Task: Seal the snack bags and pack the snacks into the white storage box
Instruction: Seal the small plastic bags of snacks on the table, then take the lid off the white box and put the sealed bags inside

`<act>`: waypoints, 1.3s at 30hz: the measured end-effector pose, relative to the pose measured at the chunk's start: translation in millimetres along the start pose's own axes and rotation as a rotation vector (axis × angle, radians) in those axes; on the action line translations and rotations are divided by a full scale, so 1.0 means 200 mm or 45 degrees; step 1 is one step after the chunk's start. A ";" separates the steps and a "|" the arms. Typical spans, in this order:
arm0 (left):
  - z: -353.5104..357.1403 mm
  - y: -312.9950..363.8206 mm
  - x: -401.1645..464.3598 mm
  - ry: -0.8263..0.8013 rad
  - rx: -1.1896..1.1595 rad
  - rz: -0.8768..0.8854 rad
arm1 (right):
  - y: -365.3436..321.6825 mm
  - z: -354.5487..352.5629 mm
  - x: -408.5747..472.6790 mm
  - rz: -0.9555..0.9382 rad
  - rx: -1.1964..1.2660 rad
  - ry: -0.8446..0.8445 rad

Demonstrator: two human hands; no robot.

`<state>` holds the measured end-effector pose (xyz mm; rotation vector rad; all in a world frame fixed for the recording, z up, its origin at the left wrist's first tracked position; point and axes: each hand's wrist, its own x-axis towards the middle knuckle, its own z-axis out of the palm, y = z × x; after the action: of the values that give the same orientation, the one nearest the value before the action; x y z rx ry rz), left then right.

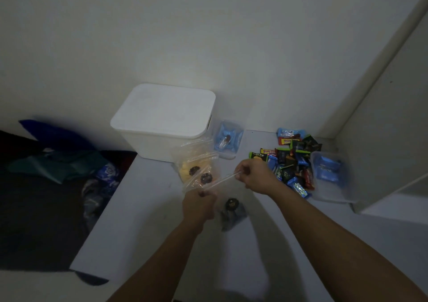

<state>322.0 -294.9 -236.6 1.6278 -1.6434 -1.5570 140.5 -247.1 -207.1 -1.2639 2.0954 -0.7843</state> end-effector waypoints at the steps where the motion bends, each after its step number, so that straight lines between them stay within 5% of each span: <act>1: -0.02 0.01 0.01 0.030 0.030 0.018 | -0.02 0.01 0.02 0.008 0.010 -0.007; 13: -0.33 0.17 0.23 0.199 -0.049 0.172 | -0.19 0.05 0.25 0.022 -0.096 0.061; 25: -0.98 0.57 0.80 0.441 0.124 0.339 | -0.59 0.02 0.65 0.238 0.000 0.422; 39: -1.27 0.76 1.33 0.234 0.565 0.302 | -0.79 0.01 1.00 0.495 -0.262 0.406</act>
<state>388.7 -674.9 -137.7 1.6411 -2.0891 -0.9427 153.3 -489.1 -126.8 -0.8216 2.6283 -0.6371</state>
